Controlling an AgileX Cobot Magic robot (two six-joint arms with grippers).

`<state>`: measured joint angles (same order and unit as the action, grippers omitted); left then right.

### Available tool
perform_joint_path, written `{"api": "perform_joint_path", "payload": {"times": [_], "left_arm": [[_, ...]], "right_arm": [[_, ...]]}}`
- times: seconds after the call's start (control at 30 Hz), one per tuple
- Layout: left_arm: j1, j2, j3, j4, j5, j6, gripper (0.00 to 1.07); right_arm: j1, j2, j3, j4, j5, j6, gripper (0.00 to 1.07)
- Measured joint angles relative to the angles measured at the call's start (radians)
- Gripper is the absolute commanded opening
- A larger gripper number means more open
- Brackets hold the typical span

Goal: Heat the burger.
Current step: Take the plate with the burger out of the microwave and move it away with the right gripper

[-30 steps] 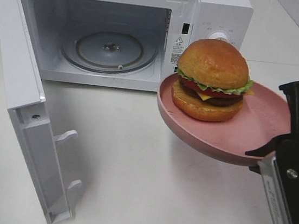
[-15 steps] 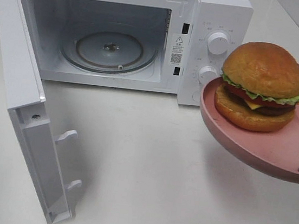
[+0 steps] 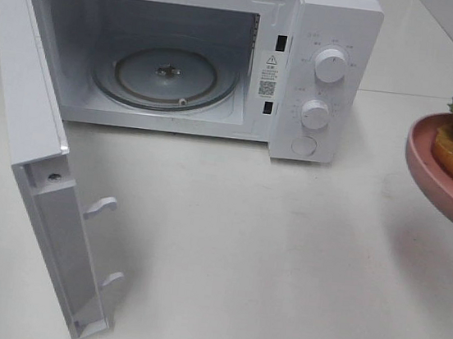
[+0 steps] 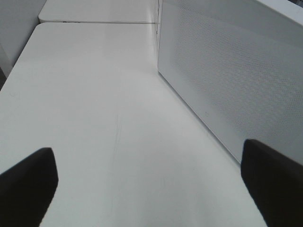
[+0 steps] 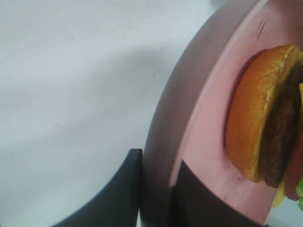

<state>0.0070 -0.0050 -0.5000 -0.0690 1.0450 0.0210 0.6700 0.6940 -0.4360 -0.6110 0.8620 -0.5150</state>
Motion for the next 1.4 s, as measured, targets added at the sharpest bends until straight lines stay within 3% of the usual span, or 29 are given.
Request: {"api": "perform_joint_path", "payload": {"times": [0.57,0.8,1.4], "left_arm": [[0.000,0.000,0.000,0.000,0.000,0.000,1.05],[0.000,0.000,0.000,0.000,0.000,0.000,1.05],[0.000,0.000,0.000,0.000,0.000,0.000,1.05]], "right_arm": [[0.000,0.035,0.000,-0.109,0.316,0.473,0.02],[0.000,0.095,-0.017,-0.118,0.330,0.610,0.02],[0.000,0.475,-0.073,-0.148,0.272,1.183,0.02]]}}
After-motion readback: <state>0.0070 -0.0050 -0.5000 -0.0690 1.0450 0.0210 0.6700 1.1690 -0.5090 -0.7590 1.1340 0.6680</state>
